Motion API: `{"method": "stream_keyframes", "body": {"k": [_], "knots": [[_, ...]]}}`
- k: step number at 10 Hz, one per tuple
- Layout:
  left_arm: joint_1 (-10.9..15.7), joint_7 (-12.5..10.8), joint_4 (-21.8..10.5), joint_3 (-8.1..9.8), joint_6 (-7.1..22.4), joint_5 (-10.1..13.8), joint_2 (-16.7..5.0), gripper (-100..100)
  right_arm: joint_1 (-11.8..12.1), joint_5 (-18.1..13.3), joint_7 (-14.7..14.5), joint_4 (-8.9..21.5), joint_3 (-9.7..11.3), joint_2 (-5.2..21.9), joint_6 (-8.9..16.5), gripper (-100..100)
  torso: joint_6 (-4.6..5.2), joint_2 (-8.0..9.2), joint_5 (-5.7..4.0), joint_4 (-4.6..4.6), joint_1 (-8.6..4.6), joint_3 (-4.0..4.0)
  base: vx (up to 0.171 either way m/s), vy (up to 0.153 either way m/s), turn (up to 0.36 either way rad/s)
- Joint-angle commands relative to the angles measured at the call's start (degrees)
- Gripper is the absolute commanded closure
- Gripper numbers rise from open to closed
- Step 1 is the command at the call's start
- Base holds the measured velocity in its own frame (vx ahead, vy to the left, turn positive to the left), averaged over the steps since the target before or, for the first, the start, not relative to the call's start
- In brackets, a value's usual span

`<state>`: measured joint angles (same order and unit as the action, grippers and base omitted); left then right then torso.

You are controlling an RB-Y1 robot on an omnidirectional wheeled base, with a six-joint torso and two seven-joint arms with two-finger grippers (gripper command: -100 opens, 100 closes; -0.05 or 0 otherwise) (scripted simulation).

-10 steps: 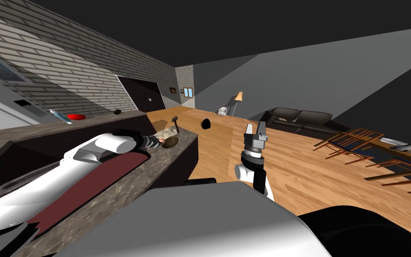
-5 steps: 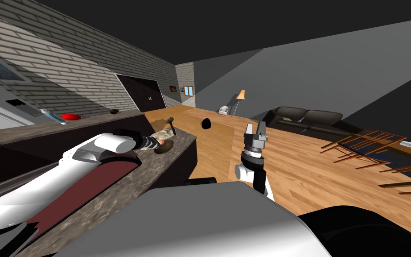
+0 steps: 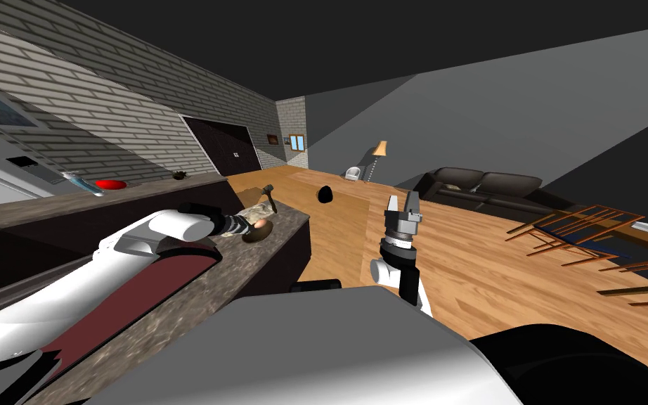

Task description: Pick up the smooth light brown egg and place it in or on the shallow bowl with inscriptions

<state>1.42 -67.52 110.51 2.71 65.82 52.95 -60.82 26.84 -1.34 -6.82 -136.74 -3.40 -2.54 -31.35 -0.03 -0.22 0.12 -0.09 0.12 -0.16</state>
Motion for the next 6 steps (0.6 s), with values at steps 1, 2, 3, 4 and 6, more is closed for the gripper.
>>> {"method": "stream_keyframes", "body": {"k": [1, 2, 3, 4, 6], "knots": [[0.3, -1.7, 2.1, 0.57, 1.3, 1.0, -1.4, -100, 0.0, 0.0, 0.0, 0.0, 0.0, 0.0, 0.0, 0, 0.0, 0.0, 0.0, 0.0, 0.0, 0.0, 0.007, -0.002, 0.027], [0.4, -2.6, 3.1, 0.86, 1.9, 1.5, -2.1, -100, 0.0, 0.0, 0.0, 0.0, 0.0, 0.0, 0.0, 0, 0.0, -0.01, -0.01, 0.0, -0.02, 0.0, 0.007, -0.009, 0.025], [0.6, -3.4, 4.2, 1.14, 2.6, 2.0, -2.8, -100, 0.0, 0.0, 0.0, 0.0, 0.0, 0.0, 0.0, 0, 0.0, -0.01, -0.02, 0.0, -0.05, 0.0, 0.009, -0.01, 0.031], [0.7, -4.3, 5.2, 1.43, 3.2, 2.5, -3.5, -100, 0.0, 0.0, 0.0, 0.0, 0.0, 0.0, 0.0, 0, 0.0, -0.02, -0.02, 0.0, -0.06, -0.01, 0.006, -0.007, 0.02], [1.0, -6.0, 7.3, 2.0, 4.5, 3.5, -4.9, -100, 0.0, 0.0, 0.0, 0.0, 0.0, 0.0, 0.0, 0, 0.0, 0.0, -0.01, 0.0, -0.04, 0.0, 0.002, -0.002, 0.006]]}}
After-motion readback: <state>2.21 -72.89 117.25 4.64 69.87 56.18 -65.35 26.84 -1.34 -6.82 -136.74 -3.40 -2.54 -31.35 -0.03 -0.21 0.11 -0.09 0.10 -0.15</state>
